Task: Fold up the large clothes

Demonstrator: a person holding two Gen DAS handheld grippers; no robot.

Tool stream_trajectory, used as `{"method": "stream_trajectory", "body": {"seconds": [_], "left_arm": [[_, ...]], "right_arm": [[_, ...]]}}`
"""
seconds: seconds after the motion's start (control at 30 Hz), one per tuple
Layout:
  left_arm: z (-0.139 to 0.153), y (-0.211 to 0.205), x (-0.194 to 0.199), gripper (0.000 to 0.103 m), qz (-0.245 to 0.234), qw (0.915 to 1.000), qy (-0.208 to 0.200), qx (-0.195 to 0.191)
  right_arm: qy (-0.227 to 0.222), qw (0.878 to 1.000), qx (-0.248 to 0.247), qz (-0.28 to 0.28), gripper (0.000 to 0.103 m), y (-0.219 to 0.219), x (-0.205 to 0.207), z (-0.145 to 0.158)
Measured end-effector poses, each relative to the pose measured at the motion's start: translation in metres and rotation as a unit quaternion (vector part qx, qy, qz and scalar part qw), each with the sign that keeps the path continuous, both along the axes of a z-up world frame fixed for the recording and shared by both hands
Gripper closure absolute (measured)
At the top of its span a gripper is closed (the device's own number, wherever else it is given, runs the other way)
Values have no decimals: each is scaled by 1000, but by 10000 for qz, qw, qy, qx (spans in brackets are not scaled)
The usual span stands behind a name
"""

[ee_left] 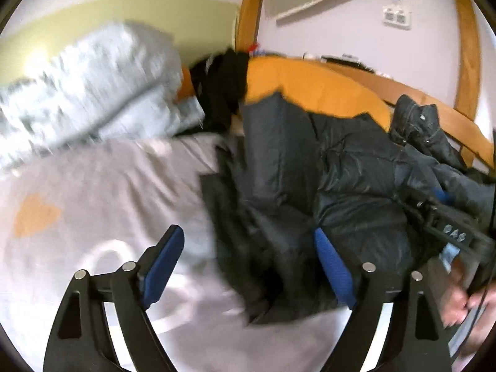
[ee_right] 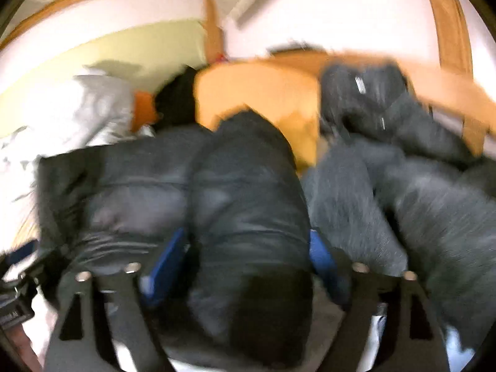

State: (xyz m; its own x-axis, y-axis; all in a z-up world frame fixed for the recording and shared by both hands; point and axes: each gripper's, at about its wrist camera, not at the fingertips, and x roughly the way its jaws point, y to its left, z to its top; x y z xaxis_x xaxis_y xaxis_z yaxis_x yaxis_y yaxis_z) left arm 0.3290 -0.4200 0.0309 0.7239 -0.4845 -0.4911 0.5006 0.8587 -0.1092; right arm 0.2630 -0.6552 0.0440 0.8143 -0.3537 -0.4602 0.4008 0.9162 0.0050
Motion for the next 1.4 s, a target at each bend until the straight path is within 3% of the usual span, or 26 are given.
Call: {"method": "stream_trajectory", "body": {"seconds": [0.07,0.13,0.3,0.43,0.6,0.8,1.4], "left_arm": [[10,28,-18,6,116,9995,-295,-28],[19,59,-34,0,331,9976,-589,-114],[25,116,-56,0,689,9938,-859,-149],[4,137,-64,0,783,9926,-917,-114],[-22,139,-64,0,936,9914,-910,-106],[-19,132,-74,0,867,9884,-1247,-102],[-21,131,-66,0,847,9899,-1131,-93]], "right_arm": [[-297,9991,-310,53,0,26,-20,13],[-514,9975,-293,376,0,53,-35,19],[-679,9942,263,796,0,110,-60,3],[-556,9957,20,745,0,142,-71,-20],[-748,9949,-479,473,0,162,-78,-31],[-863,9950,-295,408,0,152,-81,-32],[-807,9952,-437,346,0,157,-80,-33]]}}
